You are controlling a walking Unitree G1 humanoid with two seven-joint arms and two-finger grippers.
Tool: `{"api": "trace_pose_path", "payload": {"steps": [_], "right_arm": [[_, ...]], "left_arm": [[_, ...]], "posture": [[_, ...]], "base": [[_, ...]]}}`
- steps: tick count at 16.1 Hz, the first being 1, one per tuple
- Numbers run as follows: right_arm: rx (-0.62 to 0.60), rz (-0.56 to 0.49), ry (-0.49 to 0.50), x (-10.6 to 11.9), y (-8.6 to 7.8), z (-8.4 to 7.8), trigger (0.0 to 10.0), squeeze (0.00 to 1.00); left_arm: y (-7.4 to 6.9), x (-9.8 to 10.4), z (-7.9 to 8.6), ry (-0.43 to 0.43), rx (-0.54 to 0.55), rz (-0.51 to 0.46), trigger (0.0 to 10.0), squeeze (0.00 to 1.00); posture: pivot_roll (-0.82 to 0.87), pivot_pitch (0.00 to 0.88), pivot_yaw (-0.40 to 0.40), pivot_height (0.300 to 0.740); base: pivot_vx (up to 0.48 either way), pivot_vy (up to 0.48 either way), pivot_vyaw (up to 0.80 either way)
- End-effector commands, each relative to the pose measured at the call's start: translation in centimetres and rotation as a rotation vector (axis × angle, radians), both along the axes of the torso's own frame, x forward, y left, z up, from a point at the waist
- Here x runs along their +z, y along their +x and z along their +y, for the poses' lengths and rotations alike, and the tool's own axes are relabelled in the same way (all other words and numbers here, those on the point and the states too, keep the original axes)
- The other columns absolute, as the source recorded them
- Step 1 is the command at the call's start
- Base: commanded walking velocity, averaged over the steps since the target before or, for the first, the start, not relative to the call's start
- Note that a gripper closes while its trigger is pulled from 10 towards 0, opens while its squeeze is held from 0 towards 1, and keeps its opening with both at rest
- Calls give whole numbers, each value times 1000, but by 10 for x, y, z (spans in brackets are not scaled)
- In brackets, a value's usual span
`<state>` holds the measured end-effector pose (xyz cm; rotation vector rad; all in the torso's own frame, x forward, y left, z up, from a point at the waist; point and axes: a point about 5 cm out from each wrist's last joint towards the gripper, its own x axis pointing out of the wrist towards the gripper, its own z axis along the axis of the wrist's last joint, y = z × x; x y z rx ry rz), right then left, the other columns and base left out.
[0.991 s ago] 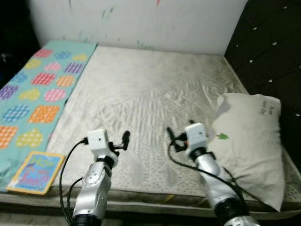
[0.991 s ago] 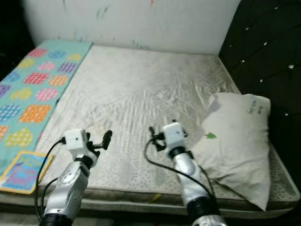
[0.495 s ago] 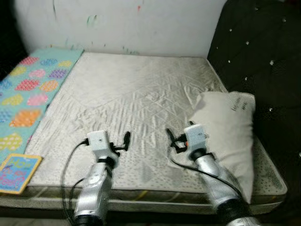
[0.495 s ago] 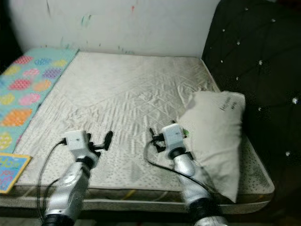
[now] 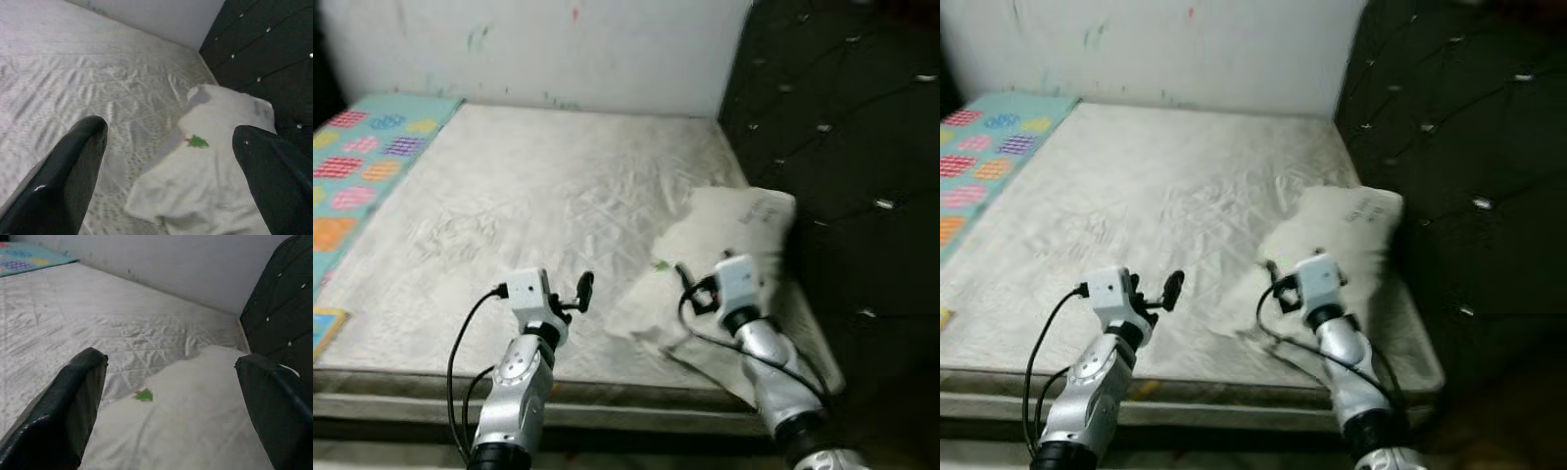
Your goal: Clean up the room
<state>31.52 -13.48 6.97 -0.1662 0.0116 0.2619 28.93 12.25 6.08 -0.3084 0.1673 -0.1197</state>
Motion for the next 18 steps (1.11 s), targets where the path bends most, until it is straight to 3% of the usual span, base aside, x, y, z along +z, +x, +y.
{"api": "trace_pose_path", "payload": {"steps": [1, 12, 18], "right_arm": [[14, -7, 9, 3, 1, 7, 10000, 0], [25, -8, 4, 1, 0, 9, 10000, 0], [18, -37, 19, 9, -2, 3, 10000, 0]], "left_arm": [[2, 3, -1, -1, -3, -11, 10000, 0], [1, 7, -4, -36, -37, -48, 10000, 0], [-2, 17, 14, 25, 11, -107, 10000, 0]], "posture": [[-96, 0, -49, 740], [-97, 0, -45, 740], [-91, 0, -46, 740]], "base": [[0, -300, 0], [0, -53, 0], [0, 0, 0]]}}
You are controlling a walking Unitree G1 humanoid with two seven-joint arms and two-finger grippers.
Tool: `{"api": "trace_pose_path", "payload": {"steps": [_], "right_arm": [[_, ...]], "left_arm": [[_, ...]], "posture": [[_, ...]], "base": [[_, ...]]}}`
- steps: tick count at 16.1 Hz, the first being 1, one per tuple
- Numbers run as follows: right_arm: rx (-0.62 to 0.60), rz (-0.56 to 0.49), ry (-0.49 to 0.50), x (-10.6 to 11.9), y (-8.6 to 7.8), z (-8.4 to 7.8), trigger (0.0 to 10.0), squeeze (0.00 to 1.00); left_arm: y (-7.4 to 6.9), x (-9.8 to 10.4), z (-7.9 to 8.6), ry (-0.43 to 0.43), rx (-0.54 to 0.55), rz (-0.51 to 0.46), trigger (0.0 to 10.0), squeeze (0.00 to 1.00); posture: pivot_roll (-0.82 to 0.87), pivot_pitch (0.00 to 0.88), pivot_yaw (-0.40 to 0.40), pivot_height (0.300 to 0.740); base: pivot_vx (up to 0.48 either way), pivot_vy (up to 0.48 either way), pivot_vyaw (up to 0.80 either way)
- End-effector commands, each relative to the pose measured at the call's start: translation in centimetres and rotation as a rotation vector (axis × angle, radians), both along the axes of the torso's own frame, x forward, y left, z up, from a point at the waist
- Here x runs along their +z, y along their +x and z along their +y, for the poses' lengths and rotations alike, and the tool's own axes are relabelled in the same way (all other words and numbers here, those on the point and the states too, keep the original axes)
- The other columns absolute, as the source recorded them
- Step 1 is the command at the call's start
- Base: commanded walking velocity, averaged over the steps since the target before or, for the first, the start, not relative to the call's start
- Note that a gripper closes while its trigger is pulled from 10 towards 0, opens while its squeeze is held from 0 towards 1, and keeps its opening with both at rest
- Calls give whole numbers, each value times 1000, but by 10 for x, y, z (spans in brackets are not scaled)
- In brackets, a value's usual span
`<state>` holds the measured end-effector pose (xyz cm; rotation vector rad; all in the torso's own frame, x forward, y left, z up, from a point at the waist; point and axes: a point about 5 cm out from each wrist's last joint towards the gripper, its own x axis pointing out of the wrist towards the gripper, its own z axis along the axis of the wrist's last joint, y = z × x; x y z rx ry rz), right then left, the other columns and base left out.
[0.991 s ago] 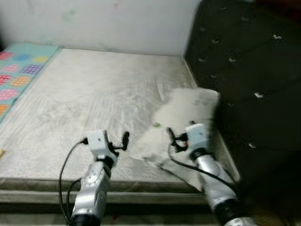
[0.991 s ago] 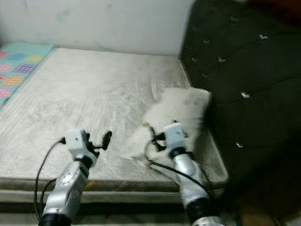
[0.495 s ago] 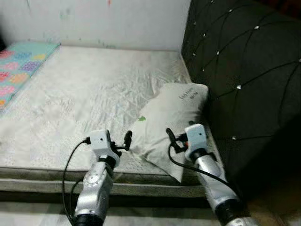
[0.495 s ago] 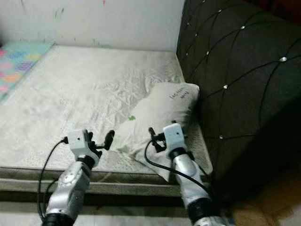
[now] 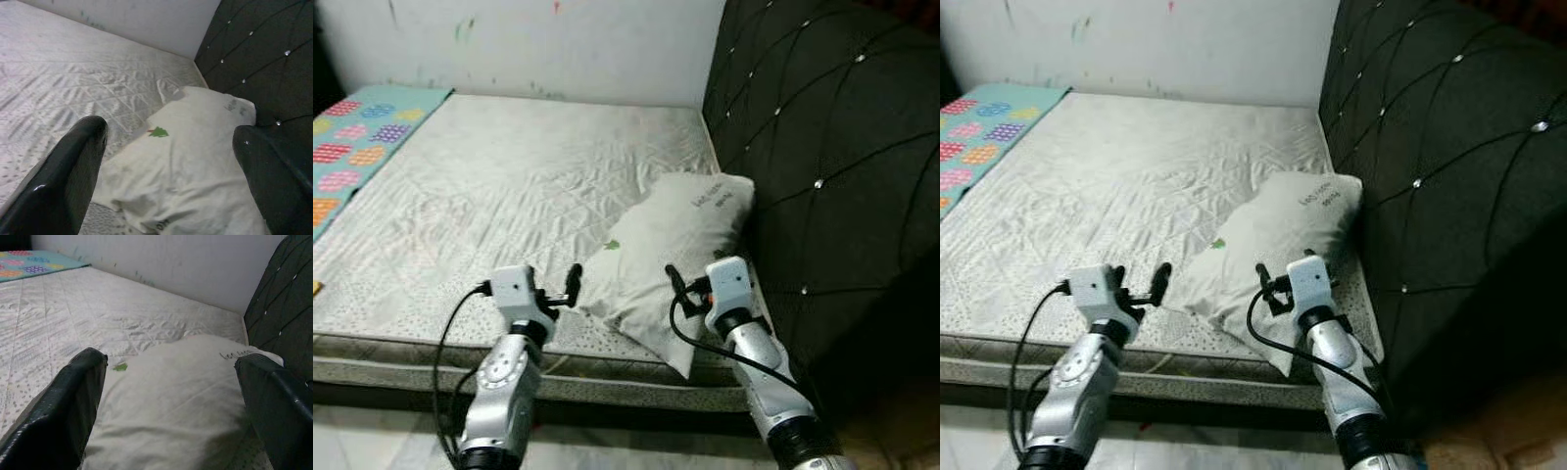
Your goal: Clean up the room
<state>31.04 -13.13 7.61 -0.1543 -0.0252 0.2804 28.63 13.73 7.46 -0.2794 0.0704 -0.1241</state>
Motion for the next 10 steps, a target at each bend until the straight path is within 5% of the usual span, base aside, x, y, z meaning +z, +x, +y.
{"api": "trace_pose_path", "payload": {"steps": [1, 5, 10], "right_arm": [[-2, -12, 19, 6, -3, -7, 10000, 0], [-7, -12, 19, 8, -16, -21, 10000, 0], [-12, 18, 16, 5, -20, -20, 10000, 0]], "left_arm": [[-3, 7, 7, 16, 21, -34, 10000, 0], [-18, 8, 27, 55, 71, -50, 10000, 0], [-17, 9, 22, 48, 27, -49, 10000, 0]], "posture": [[-92, 0, -43, 740], [-103, 1, -32, 740], [-103, 7, -24, 740]], "base": [[0, 0, 0], [0, 0, 0], [0, 0, 0]]}}
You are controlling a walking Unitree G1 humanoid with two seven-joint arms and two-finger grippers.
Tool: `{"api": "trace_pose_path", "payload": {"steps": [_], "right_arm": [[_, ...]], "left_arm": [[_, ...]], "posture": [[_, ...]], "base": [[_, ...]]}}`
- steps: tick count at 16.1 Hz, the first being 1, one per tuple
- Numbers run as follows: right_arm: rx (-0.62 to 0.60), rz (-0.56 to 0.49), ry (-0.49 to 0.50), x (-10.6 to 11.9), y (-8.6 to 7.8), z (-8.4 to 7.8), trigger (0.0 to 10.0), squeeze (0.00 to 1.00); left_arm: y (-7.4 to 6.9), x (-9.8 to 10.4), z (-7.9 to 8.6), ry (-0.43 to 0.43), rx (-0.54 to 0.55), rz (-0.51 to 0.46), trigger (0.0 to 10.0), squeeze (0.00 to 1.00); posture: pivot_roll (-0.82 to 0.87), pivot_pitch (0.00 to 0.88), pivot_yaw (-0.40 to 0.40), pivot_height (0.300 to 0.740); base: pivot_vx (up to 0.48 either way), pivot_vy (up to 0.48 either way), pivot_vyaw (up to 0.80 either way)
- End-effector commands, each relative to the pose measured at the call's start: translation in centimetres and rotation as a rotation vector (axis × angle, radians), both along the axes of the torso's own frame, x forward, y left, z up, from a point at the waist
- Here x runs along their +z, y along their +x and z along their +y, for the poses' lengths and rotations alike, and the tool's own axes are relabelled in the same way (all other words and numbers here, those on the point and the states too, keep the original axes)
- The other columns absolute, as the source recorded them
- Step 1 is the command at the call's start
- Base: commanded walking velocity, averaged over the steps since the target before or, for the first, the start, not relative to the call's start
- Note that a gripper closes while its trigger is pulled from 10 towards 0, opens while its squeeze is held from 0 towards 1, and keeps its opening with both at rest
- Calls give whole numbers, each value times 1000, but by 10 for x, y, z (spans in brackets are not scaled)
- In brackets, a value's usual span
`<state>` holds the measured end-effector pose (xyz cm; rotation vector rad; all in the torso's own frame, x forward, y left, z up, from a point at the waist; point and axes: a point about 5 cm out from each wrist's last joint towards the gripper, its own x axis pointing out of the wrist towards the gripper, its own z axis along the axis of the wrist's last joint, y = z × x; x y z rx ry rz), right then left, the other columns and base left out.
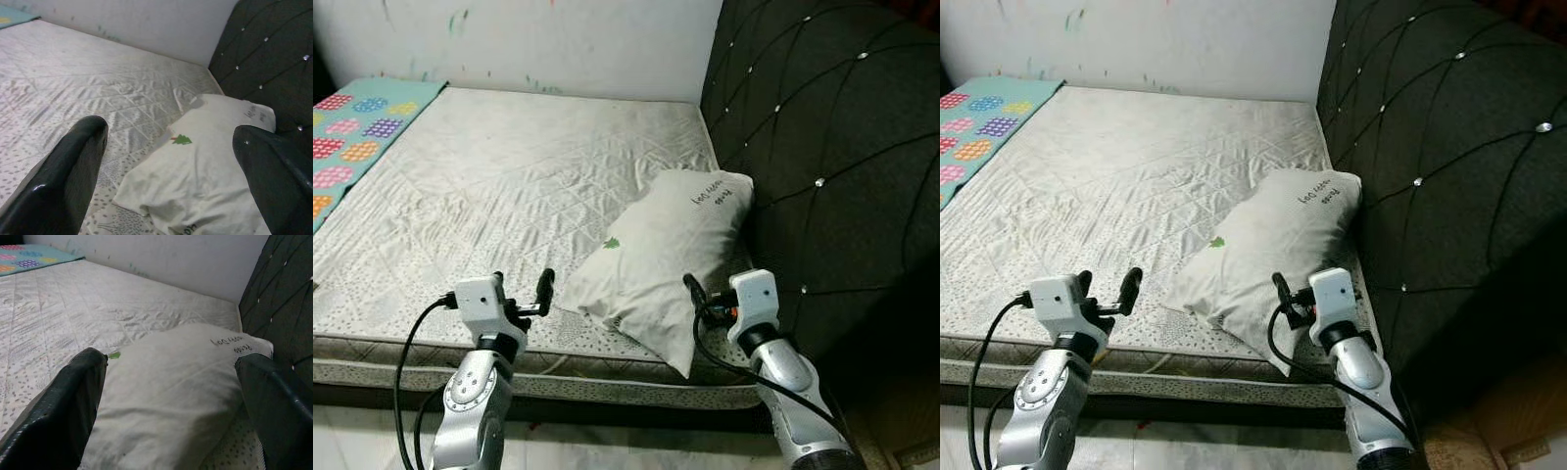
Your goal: Clean up the room
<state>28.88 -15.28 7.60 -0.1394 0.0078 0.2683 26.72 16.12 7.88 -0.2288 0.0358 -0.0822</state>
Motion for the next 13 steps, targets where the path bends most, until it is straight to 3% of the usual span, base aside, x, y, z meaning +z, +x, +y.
{"api": "trace_pose_path", "payload": {"steps": [1, 8, 13], "right_arm": [[5, -14, 7, 7, 1, 2, 10000, 0], [34, -6, -11, 7, 0, 7, 10000, 0], [42, -4, -9, 7, 0, 8, 10000, 0]], "left_arm": [[2, 7, -3, -5, -23, -21, 10000, 0], [-1, 6, -6, -25, -31, -12, 10000, 0], [-2, 6, -9, -32, -48, -19, 10000, 0]], "posture": [[-103, 8, -24, 740], [-102, 16, -37, 740], [-100, 11, -37, 740]], "base": [[0, 0, 0], [0, 0, 0], [307, 0, 86]]}}
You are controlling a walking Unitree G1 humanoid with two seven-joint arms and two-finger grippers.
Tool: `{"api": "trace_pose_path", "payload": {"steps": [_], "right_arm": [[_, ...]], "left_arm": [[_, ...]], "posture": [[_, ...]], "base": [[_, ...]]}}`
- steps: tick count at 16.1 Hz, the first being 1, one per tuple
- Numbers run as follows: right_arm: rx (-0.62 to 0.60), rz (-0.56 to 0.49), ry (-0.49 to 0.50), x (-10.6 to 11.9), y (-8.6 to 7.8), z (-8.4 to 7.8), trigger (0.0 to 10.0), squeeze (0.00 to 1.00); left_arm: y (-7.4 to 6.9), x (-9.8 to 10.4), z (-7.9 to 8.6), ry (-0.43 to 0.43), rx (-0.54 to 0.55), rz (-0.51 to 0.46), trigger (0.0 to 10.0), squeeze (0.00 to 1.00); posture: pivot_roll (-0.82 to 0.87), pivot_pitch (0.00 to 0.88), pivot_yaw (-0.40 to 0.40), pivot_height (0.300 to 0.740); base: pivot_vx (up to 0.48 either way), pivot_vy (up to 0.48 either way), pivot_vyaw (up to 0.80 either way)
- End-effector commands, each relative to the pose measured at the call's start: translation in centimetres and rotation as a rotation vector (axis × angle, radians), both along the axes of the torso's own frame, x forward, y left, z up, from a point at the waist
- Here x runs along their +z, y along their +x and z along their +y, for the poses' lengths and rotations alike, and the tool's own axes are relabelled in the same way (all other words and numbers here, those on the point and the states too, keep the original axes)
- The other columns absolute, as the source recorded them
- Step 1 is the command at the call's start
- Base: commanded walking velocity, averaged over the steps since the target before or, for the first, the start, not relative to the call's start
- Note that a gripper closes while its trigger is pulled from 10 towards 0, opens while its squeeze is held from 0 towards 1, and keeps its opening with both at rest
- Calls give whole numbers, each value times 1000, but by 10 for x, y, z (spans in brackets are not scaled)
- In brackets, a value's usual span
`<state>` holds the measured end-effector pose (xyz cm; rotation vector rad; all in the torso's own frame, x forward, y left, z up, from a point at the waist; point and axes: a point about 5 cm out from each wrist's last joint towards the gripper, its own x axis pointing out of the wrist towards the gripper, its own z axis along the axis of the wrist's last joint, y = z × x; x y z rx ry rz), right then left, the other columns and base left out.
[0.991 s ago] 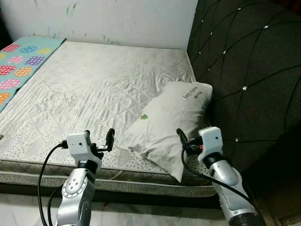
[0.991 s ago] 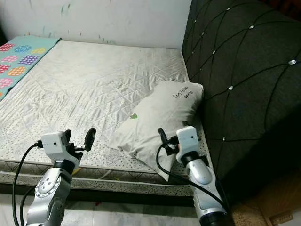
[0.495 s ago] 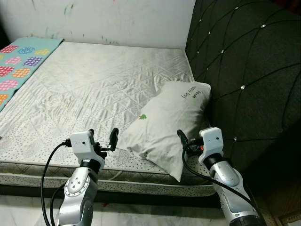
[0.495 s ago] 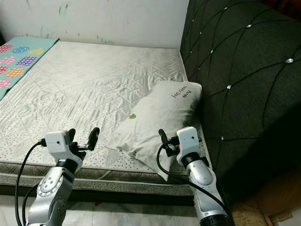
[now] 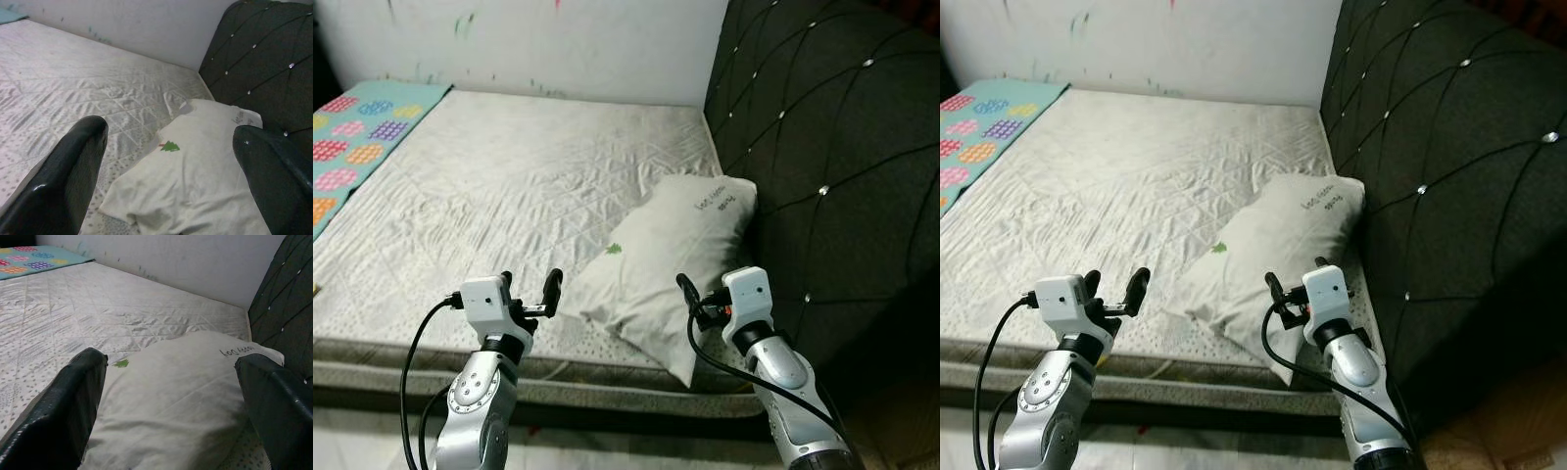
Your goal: Clean up the room
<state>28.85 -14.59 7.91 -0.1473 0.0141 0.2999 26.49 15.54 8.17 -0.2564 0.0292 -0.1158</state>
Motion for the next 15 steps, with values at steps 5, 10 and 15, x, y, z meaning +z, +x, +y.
{"api": "trace_pose_path", "payload": {"steps": [5, 10, 15], "right_arm": [[15, -14, -8, 4, 1, 2, 10000, 0], [4, -11, -7, 3, 3, 2, 10000, 0], [-12, -18, -2, 4, 4, -2, 10000, 0]], "left_arm": [[1, 3, -4, -4, -26, -11, 10000, 0], [3, 4, -5, -4, -22, -12, 10000, 0], [5, 3, -4, 1, -4, -6, 10000, 0]], "posture": [[-99, 4, -38, 740], [-97, 2, -36, 740], [-98, 4, -35, 740]], "base": [[371, 0, 0], [284, 0, 0], [0, 0, 0]]}}
